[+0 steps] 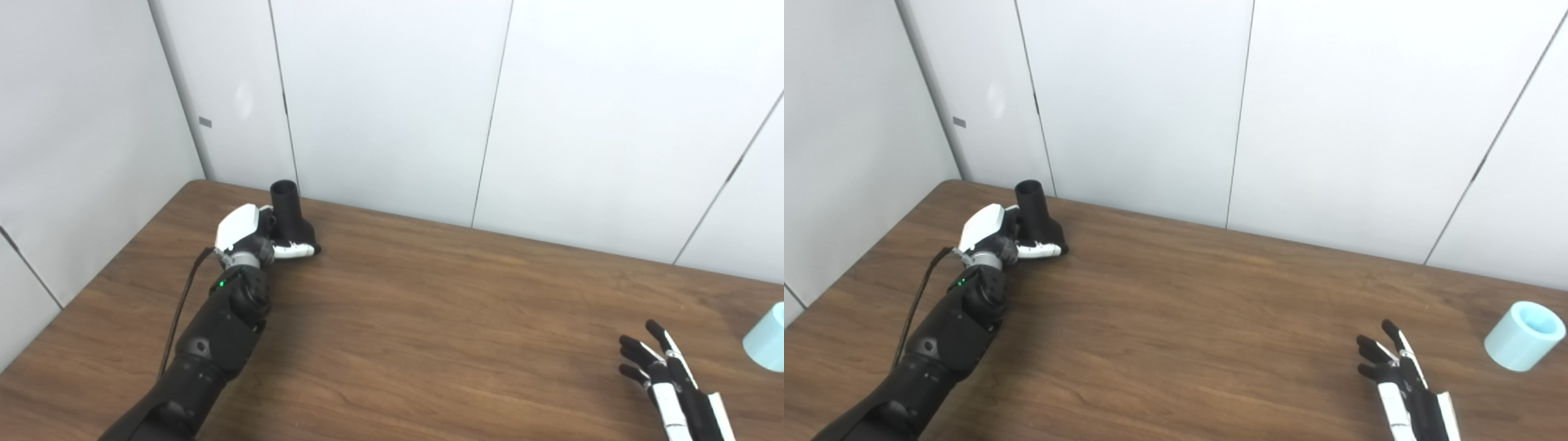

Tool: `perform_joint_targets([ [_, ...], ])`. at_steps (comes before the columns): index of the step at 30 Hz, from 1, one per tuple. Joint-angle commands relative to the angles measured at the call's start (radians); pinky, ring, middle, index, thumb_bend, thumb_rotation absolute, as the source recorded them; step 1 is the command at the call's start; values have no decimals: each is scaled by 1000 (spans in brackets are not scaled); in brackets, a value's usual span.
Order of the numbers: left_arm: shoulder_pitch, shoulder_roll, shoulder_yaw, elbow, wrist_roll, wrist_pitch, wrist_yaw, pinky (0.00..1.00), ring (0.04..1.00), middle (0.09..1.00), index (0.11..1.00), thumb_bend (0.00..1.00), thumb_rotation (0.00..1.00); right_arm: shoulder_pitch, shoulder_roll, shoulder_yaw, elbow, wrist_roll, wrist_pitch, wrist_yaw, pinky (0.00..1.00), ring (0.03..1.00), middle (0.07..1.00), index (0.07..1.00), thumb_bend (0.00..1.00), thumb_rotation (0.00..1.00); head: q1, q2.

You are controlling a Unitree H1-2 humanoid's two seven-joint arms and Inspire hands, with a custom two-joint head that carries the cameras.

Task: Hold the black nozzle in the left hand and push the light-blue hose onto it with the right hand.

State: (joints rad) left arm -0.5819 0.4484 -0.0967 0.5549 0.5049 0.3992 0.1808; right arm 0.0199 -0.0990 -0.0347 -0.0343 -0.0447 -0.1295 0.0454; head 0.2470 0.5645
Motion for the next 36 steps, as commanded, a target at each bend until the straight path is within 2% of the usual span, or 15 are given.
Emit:
perform_joint_targets([
  [1,-31,2,9,13,-28,-29,-12,728,711,692,715,855,267,69,1,2,69,1,-12,-5,780,827,794,921,420,856,1,2],
  [4,-29,-4,20,24,-34,-52,-3,560,590,622,652,828,176,71,3,2,64,9,-11,-1,781,823,788,925,424,848,-1,4],
  [5,-25,-7,27,22,-41,-63,1,540,577,614,642,824,160,73,2,3,60,10,-8,0,782,822,788,926,426,847,-4,7],
  [6,-22,-10,35,24,-48,-77,5,546,591,611,553,646,99,75,2,3,56,11,-5,2,782,821,784,929,431,849,-5,8],
  [7,-21,-11,40,27,-53,-88,8,550,592,604,522,585,77,76,2,4,54,11,-3,3,784,821,784,931,432,850,-5,9],
  [8,-17,-13,43,25,-58,-98,7,552,592,601,506,554,66,77,2,3,49,14,3,3,785,822,784,932,432,851,-4,10],
  [10,-10,-15,44,17,-64,-106,3,457,476,483,511,528,13,79,2,2,44,18,9,3,783,818,781,931,440,836,-2,11],
  [12,-3,-16,40,5,-67,-102,-10,431,445,448,520,522,3,81,1,3,40,16,11,2,783,818,781,933,436,833,-2,12],
  [17,4,-15,28,-9,-62,-90,-26,521,510,471,500,524,0,81,-4,4,41,11,4,2,770,813,778,932,423,836,-2,15],
  [23,24,-7,-5,-76,-28,-61,-32,413,473,487,488,525,0,80,-8,2,45,17,4,5,775,818,788,930,443,870,-2,18],
  [28,29,0,-25,-82,-16,-77,-23,302,373,418,502,523,0,77,-8,4,51,12,-5,2,769,814,780,923,449,884,-4,19],
  [33,52,-2,-42,-139,9,-76,-23,263,339,409,507,521,0,76,-5,6,50,10,-4,0,776,817,782,919,448,891,-14,22],
  [36,69,-5,-50,-187,27,-60,-35,279,354,428,508,523,0,75,-4,8,50,7,-6,0,766,811,781,923,439,905,-18,22],
])
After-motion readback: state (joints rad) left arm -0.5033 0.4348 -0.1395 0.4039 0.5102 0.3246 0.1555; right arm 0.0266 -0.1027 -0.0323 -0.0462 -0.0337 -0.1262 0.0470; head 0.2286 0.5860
